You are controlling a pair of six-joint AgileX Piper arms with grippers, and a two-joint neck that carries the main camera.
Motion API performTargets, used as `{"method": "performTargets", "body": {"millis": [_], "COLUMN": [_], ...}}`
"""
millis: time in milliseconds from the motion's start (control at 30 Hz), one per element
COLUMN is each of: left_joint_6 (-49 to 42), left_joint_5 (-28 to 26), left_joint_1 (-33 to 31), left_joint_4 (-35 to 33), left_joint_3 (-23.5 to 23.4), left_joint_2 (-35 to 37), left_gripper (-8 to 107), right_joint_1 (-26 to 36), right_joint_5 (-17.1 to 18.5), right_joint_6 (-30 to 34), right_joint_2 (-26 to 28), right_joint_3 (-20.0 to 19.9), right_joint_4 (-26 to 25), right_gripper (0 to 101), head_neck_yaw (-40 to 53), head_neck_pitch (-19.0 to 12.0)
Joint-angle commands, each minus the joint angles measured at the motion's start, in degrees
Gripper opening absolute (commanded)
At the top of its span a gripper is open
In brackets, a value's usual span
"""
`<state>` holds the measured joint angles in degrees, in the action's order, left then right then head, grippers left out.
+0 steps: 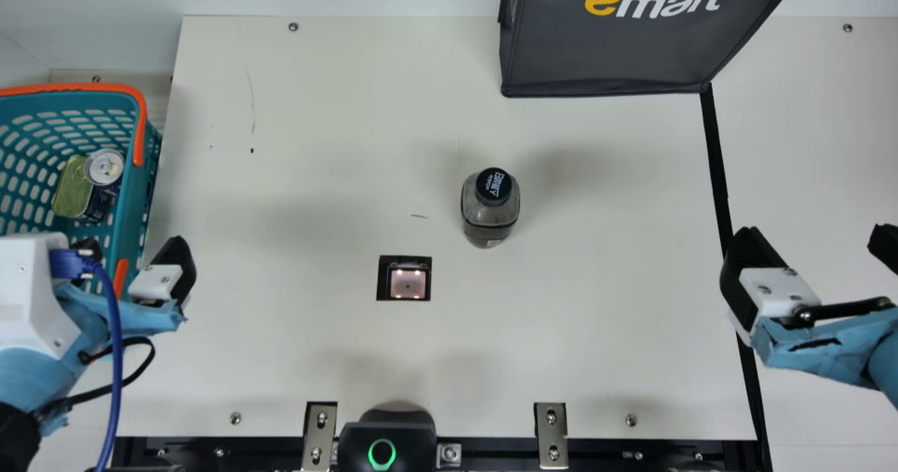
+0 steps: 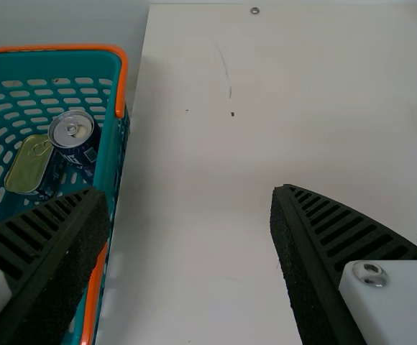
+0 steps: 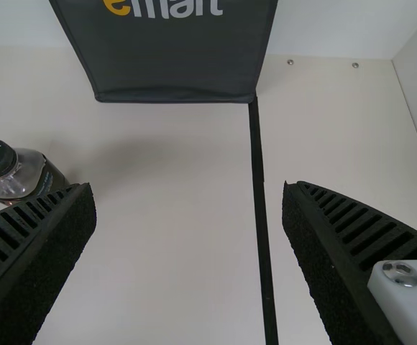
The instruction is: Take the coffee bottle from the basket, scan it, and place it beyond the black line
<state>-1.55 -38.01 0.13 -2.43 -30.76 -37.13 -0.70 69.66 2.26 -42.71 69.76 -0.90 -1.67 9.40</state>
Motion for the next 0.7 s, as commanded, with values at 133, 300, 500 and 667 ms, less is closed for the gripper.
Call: {"method": "performTargets", "body": {"millis": [133, 300, 500, 667], "left_joint_6": [0.00, 0.00, 0.00, 0.00], "left_joint_5": [0.00, 0.00, 0.00, 0.00], "left_joint_1": [0.00, 0.00, 0.00, 0.00], "left_joint_4": [0.00, 0.00, 0.00, 0.00], "left_joint_3": [0.00, 0.00, 0.00, 0.00], "left_joint_2": [0.00, 0.00, 0.00, 0.00], "left_gripper": [90, 90, 90, 90], "right_joint_1": [-0.81, -2.32, -5.24, -8.35], "right_joint_5": [-1.36, -3.27, -5.57, -7.04], "right_joint_6": [-0.42, -0.93, -2.10, -3.48], "right_joint_2": [-1.67, -4.02, -6.97, -9.33], "right_joint_3": [1.27, 2.72, 4.17, 5.05], "right_joint_4": [0.19, 0.10, -0.88, -2.22], "right_gripper": [91, 91, 91, 91], "head_neck_yaw": [0.09, 0.09, 0.09, 0.09], "head_neck_pitch": [-1.48, -1.48, -1.48, -1.48]}}
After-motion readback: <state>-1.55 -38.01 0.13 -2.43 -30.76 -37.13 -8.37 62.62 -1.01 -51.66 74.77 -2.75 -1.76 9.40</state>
